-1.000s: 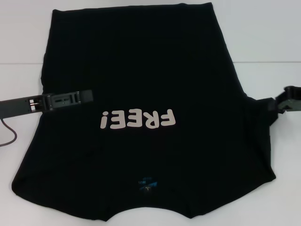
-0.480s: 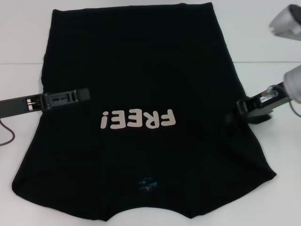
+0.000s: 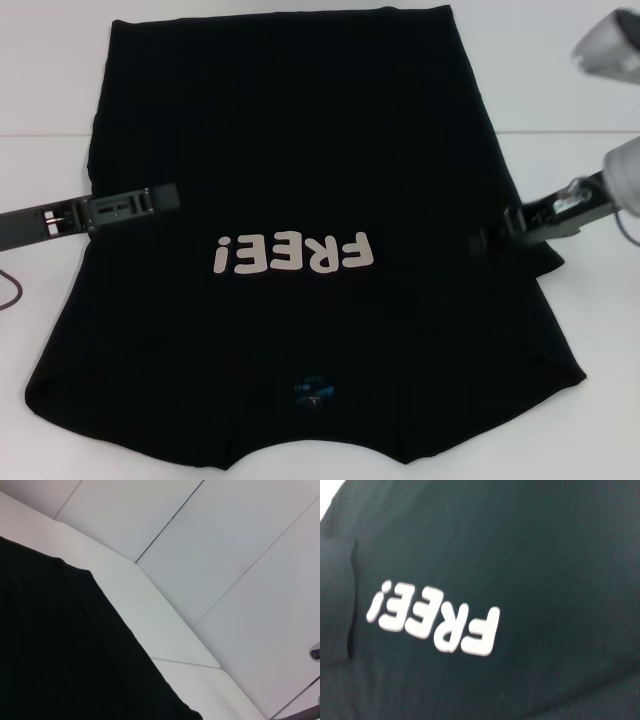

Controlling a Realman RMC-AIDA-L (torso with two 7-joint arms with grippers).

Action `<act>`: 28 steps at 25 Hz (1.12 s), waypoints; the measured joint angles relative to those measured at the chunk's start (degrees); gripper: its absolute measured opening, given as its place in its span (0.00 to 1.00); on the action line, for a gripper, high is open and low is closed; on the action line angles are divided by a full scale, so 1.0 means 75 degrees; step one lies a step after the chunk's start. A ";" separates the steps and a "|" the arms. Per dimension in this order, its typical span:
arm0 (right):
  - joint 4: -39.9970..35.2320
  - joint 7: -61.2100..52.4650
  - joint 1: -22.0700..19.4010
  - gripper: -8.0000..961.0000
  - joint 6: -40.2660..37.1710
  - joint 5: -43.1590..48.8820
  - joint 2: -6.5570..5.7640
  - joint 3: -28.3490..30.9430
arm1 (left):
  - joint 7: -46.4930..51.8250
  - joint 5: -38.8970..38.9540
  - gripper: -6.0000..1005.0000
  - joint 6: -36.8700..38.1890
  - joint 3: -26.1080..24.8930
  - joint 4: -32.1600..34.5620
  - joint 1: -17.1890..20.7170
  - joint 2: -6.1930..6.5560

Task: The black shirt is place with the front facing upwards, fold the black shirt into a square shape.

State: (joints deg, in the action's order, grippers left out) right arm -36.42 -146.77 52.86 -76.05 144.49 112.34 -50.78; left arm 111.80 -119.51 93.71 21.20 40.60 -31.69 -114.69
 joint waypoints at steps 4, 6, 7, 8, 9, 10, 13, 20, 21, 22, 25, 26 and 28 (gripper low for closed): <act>0.0012 0.0409 -0.0231 0.28 -0.0118 -0.0487 -0.0134 0.1019 | 0.0088 0.0008 0.74 0.0052 -0.0118 0.0001 0.0028 0.0031; 0.0015 0.0523 -0.0401 0.35 -0.0229 -0.0947 -0.0249 0.1290 | 0.0287 -0.0006 0.74 0.0106 -0.0145 0.0001 0.0078 0.0103; 0.0020 0.0532 -0.0487 0.39 -0.0253 -0.1111 -0.0311 0.1363 | 0.0530 -0.0033 0.74 0.0173 -0.0132 0.0001 0.0140 0.0183; 0.0043 0.0524 -0.0577 0.42 -0.0284 -0.1293 -0.0388 0.1404 | 0.0530 -0.0033 0.74 0.0173 -0.0132 0.0001 0.0140 0.0183; 0.0066 0.0505 -0.0661 0.46 -0.0321 -0.1449 -0.0468 0.1434 | 0.1336 -0.0103 0.74 0.0449 -0.0045 0.0000 0.0358 0.0479; 0.0091 0.0484 -0.0733 0.49 -0.0351 -0.1595 -0.0541 0.1449 | 0.1524 -0.0124 0.74 0.0533 -0.0027 -0.0005 0.0420 0.0554; 0.0117 0.0452 -0.0884 0.57 -0.0471 -0.1828 -0.0693 0.1523 | 0.2502 -0.0356 0.74 0.1074 -0.0024 -0.0011 0.0707 0.0893; 0.0122 0.0405 -0.0919 0.61 -0.0551 -0.1867 -0.0760 0.1686 | 0.3466 -0.1434 0.74 0.1331 -0.0152 0.0274 0.1174 0.0989; 0.0121 0.0401 -0.0915 0.61 -0.0552 -0.1869 -0.0760 0.1702 | 0.3513 -0.1576 0.74 0.1240 -0.0175 0.0276 0.1199 0.0975; 0.0121 0.0399 -0.0909 0.61 -0.0551 -0.1871 -0.0757 0.1711 | 0.3542 -0.1685 0.74 0.1148 -0.0188 0.0275 0.1208 0.0973; 0.0122 0.0398 -0.0899 0.61 -0.0548 -0.1875 -0.0733 0.1715 | 0.3610 -0.2121 0.74 0.0852 -0.0186 0.0252 0.1206 0.0956; 0.0122 0.0398 -0.0898 0.61 -0.0548 -0.1876 -0.0725 0.1716 | 0.3622 -0.2232 0.74 0.0771 -0.0179 0.0251 0.1197 0.0951; 0.0122 0.0398 -0.0899 0.61 -0.0547 -0.1878 -0.0717 0.1718 | 0.3634 -0.2399 0.74 0.0582 -0.0169 0.0246 0.1174 0.0937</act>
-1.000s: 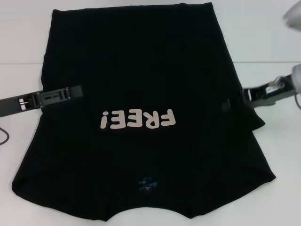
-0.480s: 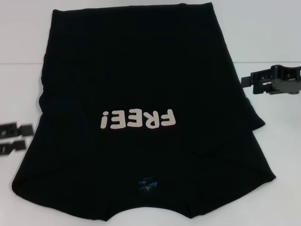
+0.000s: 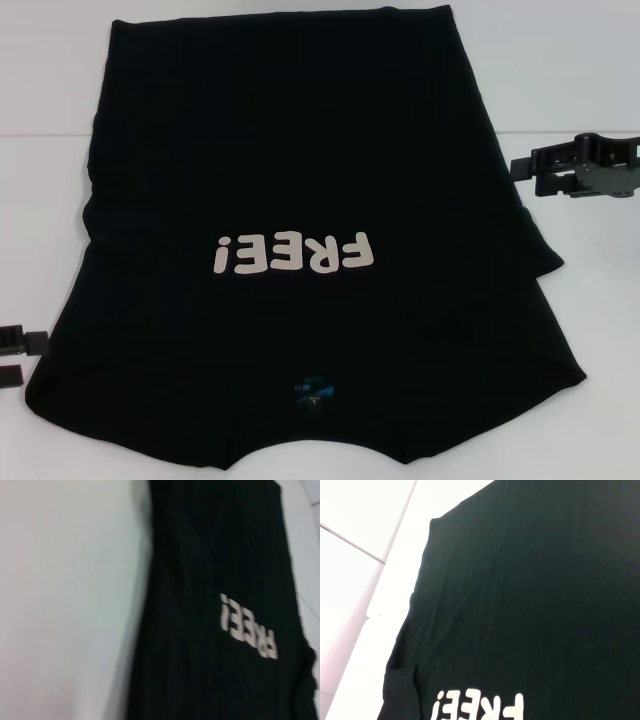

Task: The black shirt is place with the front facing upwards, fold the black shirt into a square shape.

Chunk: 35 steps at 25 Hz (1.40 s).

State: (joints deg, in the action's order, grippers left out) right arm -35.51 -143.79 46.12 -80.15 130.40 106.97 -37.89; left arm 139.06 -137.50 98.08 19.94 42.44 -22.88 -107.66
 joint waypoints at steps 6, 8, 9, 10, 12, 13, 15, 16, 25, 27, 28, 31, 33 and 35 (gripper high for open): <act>0.0000 0.0000 -0.0053 0.61 0.0022 -0.0005 0.0001 0.0003 | 0.0093 -0.0357 0.74 -0.0601 0.0036 -0.0045 -0.0010 -0.0049; 0.0000 0.0000 -0.0062 0.61 0.0035 -0.0008 0.0000 0.0002 | 0.0116 -0.0431 0.74 -0.0694 0.0047 -0.0051 -0.0016 -0.0061; 0.0000 0.0000 -0.0063 0.61 0.0040 -0.0009 0.0000 0.0003 | 0.0121 -0.0459 0.74 -0.0743 0.0048 -0.0054 -0.0027 -0.0066; 0.0000 0.0000 -0.0065 0.61 0.0046 -0.0009 0.0000 0.0002 | 0.0125 -0.0462 0.74 -0.0772 0.0049 -0.0057 -0.0033 -0.0073; 0.0000 0.0000 -0.0066 0.61 0.0052 -0.0010 0.0000 0.0003 | 0.0128 -0.0467 0.74 -0.0807 0.0069 -0.0061 -0.0040 -0.0087; 0.0000 0.0000 -0.0067 0.61 0.0054 -0.0010 -0.0001 0.0002 | 0.0129 -0.0469 0.74 -0.0825 0.0100 -0.0067 -0.0043 -0.0104; 0.0000 0.0000 -0.0067 0.61 0.0055 -0.0010 0.0000 0.0003 | 0.0130 -0.0479 0.74 -0.0868 0.0141 -0.0082 -0.0049 -0.0133; 0.0000 0.0000 -0.0068 0.61 0.0057 -0.0010 -0.0001 0.0003 | 0.0129 -0.0509 0.74 -0.0913 0.0153 -0.0097 -0.0057 -0.0147; 0.0000 0.0006 -0.0093 0.61 0.0090 -0.0009 -0.0013 0.0014 | 0.0004 -0.0665 0.73 -0.1132 0.0234 -0.0321 -0.0165 -0.0165; 0.0001 0.0007 -0.0102 0.61 0.0099 -0.0009 -0.0013 0.0014 | 0.0001 -0.0667 0.73 -0.1145 0.0310 -0.0332 -0.0185 -0.0172; 0.0000 0.0008 -0.0107 0.61 0.0105 -0.0008 -0.0012 0.0014 | -0.0005 -0.0668 0.73 -0.1152 0.0344 -0.0344 -0.0201 -0.0179; 0.0000 0.0010 -0.0114 0.61 0.0116 -0.0008 -0.0013 0.0014 | -0.0031 -0.0671 0.73 -0.1157 0.0419 -0.0372 -0.0238 -0.0208; 0.0000 0.0011 -0.0122 0.61 0.0117 -0.0008 -0.0012 0.0014 | -0.0037 -0.0673 0.73 -0.1154 0.0443 -0.0376 -0.0280 -0.0240; 0.0001 0.0014 -0.0124 0.61 0.0117 -0.0008 -0.0012 0.0014 | -0.0062 -0.0670 0.73 -0.1125 0.0451 -0.0376 -0.0356 -0.0291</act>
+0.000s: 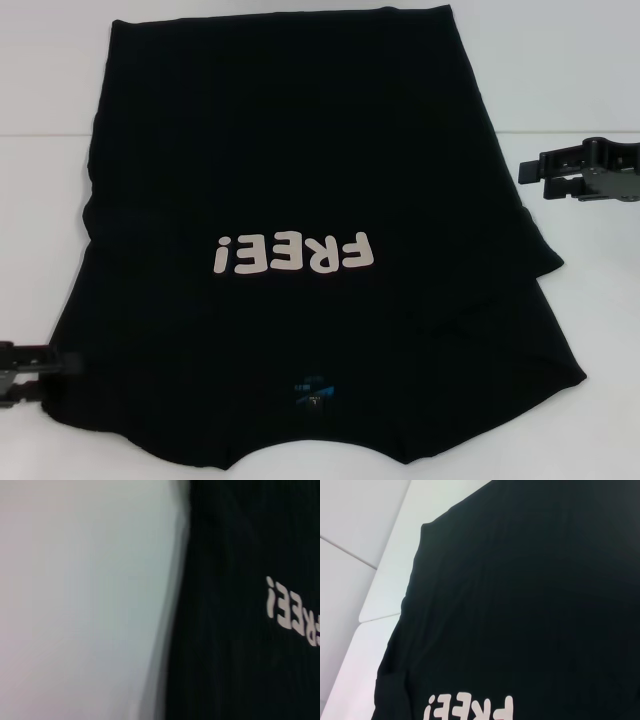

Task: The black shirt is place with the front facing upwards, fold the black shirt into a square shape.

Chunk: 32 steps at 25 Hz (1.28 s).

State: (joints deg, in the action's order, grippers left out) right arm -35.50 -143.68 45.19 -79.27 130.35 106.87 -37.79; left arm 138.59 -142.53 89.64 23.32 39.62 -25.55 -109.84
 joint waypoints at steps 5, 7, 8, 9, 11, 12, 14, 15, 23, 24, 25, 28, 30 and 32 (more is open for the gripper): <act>0.0000 0.0010 -0.0010 0.61 0.0000 0.0000 0.0000 0.0000 | -0.0043 -0.0003 0.73 0.0009 0.0047 -0.0076 -0.0206 -0.0083; -0.0001 0.0010 -0.0016 0.61 0.0000 0.0000 -0.0003 0.0000 | -0.0047 -0.0005 0.73 -0.0029 0.0087 -0.0172 -0.0296 -0.0084; 0.0000 0.0010 -0.0019 0.61 0.0000 0.0000 -0.0004 0.0000 | -0.0047 -0.0005 0.73 -0.0047 0.0090 -0.0183 -0.0322 -0.0084; 0.0000 0.0010 -0.0024 0.61 0.0000 0.0000 -0.0005 0.0000 | -0.0042 -0.0005 0.73 -0.0071 0.0093 -0.0192 -0.0349 -0.0084; 0.0000 0.0010 -0.0039 0.61 -0.0002 0.0000 -0.0003 0.0000 | -0.0001 -0.0005 0.73 -0.0123 0.0092 -0.0188 -0.0374 -0.0085; 0.0000 0.0010 -0.0046 0.61 -0.0003 0.0000 -0.0001 0.0000 | 0.0045 -0.0005 0.73 -0.0156 0.0082 -0.0174 -0.0381 -0.0083; 0.0000 0.0007 -0.0059 0.61 -0.0011 -0.0001 0.0003 0.0001 | 0.0102 -0.0004 0.73 -0.0185 0.0047 -0.0137 -0.0380 -0.0058; 0.0000 0.0006 -0.0069 0.61 -0.0017 -0.0001 0.0003 0.0017 | 0.0131 -0.0002 0.73 -0.0195 0.0033 -0.0122 -0.0372 -0.0047; 0.0000 0.0021 -0.0096 0.61 -0.0048 -0.0001 -0.0010 0.0110 | 0.0267 -0.0003 0.73 -0.0142 0.0017 0.0024 -0.0283 0.0032; 0.0000 0.0021 -0.0096 0.61 -0.0052 -0.0001 -0.0010 0.0110 | 0.0257 0.0007 0.73 -0.0052 0.0016 0.0027 -0.0248 0.0062; 0.0000 0.0022 -0.0096 0.61 -0.0054 -0.0001 -0.0011 0.0112 | 0.0243 0.0019 0.73 0.0041 0.0008 0.0041 -0.0209 0.0085; 0.0000 0.0021 -0.0096 0.61 -0.0057 -0.0001 -0.0012 0.0115 | 0.0229 0.0045 0.73 0.0307 -0.0052 0.0193 -0.0069 0.0105; 0.0000 0.0022 -0.0096 0.61 -0.0054 -0.0002 -0.0012 0.0117 | 0.0252 0.0045 0.73 0.0431 -0.0076 0.0291 0.0038 0.0104; 0.0000 0.0022 -0.0096 0.61 -0.0044 -0.0001 -0.0012 0.0118 | 0.0278 0.0045 0.73 0.0485 -0.0104 0.0329 0.0129 0.0097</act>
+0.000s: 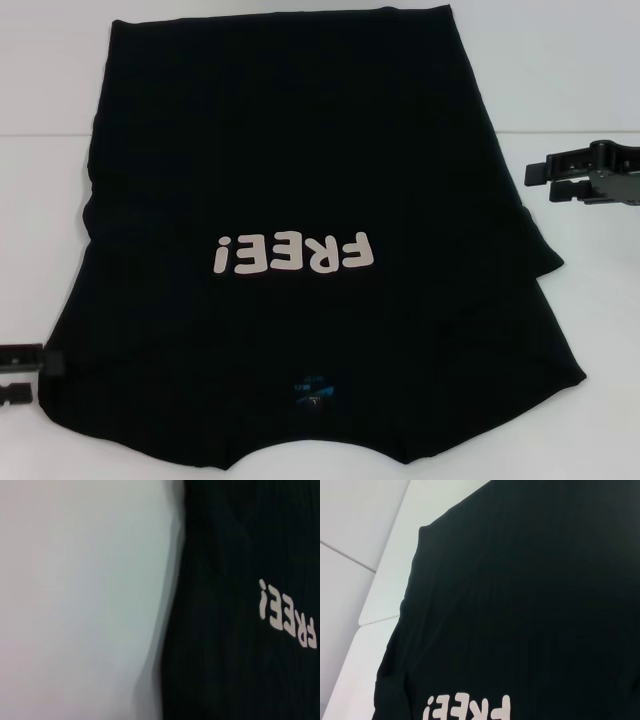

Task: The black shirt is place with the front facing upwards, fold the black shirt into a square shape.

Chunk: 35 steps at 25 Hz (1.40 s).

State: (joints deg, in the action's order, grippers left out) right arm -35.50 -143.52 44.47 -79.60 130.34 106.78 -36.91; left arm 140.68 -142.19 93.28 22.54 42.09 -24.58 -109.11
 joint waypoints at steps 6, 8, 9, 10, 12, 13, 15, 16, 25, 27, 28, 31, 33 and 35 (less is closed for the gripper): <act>0.0000 -0.0006 0.0000 0.61 0.0032 0.0000 -0.0009 0.0000 | 0.0016 -0.0039 0.72 -0.0076 -0.0031 -0.0059 0.0036 -0.0067; 0.0000 -0.0008 0.0000 0.61 0.0034 0.0000 -0.0011 0.0003 | 0.0018 -0.0043 0.72 -0.0154 -0.0008 -0.0077 0.0009 -0.0080; 0.0000 -0.0008 0.0000 0.61 0.0034 0.0000 -0.0011 0.0009 | 0.0027 -0.0046 0.72 -0.0198 -0.0006 -0.0085 0.0001 -0.0083; 0.0000 -0.0007 0.0000 0.61 0.0035 0.0000 -0.0011 0.0021 | 0.0046 -0.0047 0.72 -0.0249 -0.0009 -0.0089 -0.0004 -0.0083; 0.0000 0.0008 0.0000 0.61 0.0038 0.0000 -0.0012 0.0051 | 0.0100 -0.0047 0.72 -0.0356 -0.0025 -0.0095 -0.0011 -0.0085; 0.0000 0.0015 0.0000 0.61 0.0038 0.0000 -0.0011 0.0063 | 0.0129 -0.0047 0.72 -0.0405 -0.0032 -0.0095 -0.0027 -0.0086; 0.0000 0.0021 0.0000 0.61 0.0040 0.0000 -0.0011 0.0069 | 0.0177 -0.0047 0.72 -0.0470 0.0001 -0.0095 -0.0068 -0.0087; 0.0000 0.0022 0.0000 0.61 0.0042 0.0000 -0.0011 0.0070 | 0.0200 -0.0048 0.72 -0.0501 0.0046 -0.0095 -0.0100 -0.0090; 0.0000 0.0024 -0.0001 0.61 0.0044 0.0000 -0.0012 0.0070 | 0.0246 -0.0173 0.72 -0.0614 0.0213 -0.0197 -0.0297 -0.0116; 0.0000 0.0023 -0.0003 0.61 0.0045 0.0000 -0.0011 0.0070 | 0.0247 -0.0216 0.72 -0.0585 0.0213 -0.0208 -0.0308 -0.0124; 0.0000 0.0023 -0.0005 0.61 0.0044 0.0000 -0.0011 0.0070 | 0.0243 -0.0215 0.72 -0.0545 0.0208 -0.0209 -0.0305 -0.0130; 0.0000 0.0029 -0.0007 0.61 0.0044 0.0000 -0.0011 0.0076 | 0.0200 -0.0186 0.72 -0.0391 0.0164 -0.0199 -0.0270 -0.0144; 0.0000 0.0032 -0.0009 0.61 0.0044 0.0000 -0.0011 0.0089 | 0.0179 -0.0185 0.72 -0.0317 0.0160 -0.0192 -0.0257 -0.0155; 0.0000 0.0033 -0.0011 0.61 0.0043 0.0000 -0.0011 0.0096 | 0.0163 -0.0187 0.72 -0.0280 0.0162 -0.0193 -0.0249 -0.0171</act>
State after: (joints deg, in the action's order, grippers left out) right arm -35.51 -143.27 44.39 -79.28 130.34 106.70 -36.19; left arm 141.90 -143.60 91.18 23.75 40.64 -26.45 -110.39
